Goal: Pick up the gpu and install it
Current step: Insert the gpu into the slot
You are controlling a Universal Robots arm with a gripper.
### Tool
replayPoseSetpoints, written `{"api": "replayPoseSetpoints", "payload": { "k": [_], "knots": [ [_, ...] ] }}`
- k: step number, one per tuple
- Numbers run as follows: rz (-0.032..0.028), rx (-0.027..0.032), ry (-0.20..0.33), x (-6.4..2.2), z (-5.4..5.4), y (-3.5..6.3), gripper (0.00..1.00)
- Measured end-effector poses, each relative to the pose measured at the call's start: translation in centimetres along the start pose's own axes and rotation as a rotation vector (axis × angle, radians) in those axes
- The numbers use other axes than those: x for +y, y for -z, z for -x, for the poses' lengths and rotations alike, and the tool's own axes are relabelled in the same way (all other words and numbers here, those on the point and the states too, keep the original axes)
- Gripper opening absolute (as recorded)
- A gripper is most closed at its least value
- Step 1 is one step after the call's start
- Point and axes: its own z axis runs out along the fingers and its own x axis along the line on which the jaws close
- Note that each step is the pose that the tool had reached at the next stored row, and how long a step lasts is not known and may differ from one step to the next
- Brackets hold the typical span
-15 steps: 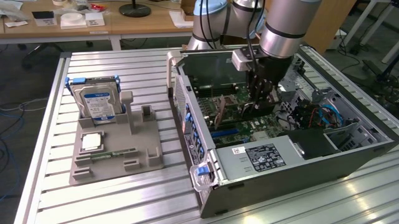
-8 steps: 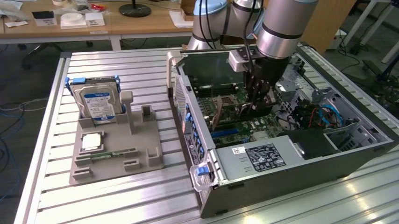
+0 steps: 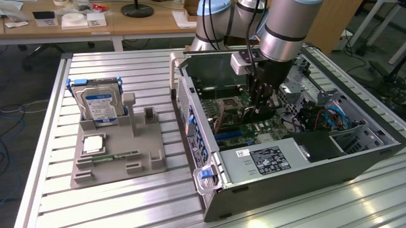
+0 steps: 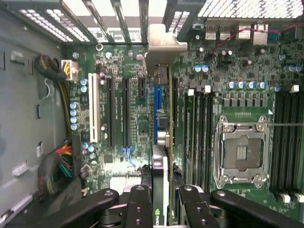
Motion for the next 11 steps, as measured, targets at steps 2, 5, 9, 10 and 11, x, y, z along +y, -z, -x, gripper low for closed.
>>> {"api": "replayPoseSetpoints", "payload": {
  "k": [2, 5, 9, 10, 11],
  "knots": [
    [0.0000, 0.0002, -0.001, 0.31, -0.01, -0.10, 0.26],
    [-0.0001, 0.0002, -0.007, 0.52, -0.02, -0.26, 0.26],
    [-0.0005, 0.0008, -0.025, 0.59, -0.03, -0.37, 0.26],
    [-0.0006, 0.0010, -0.031, 0.59, -0.03, -0.38, 0.26],
    [-0.0007, 0.0012, -0.034, 0.60, -0.03, -0.38, 0.26]
  ]
}}
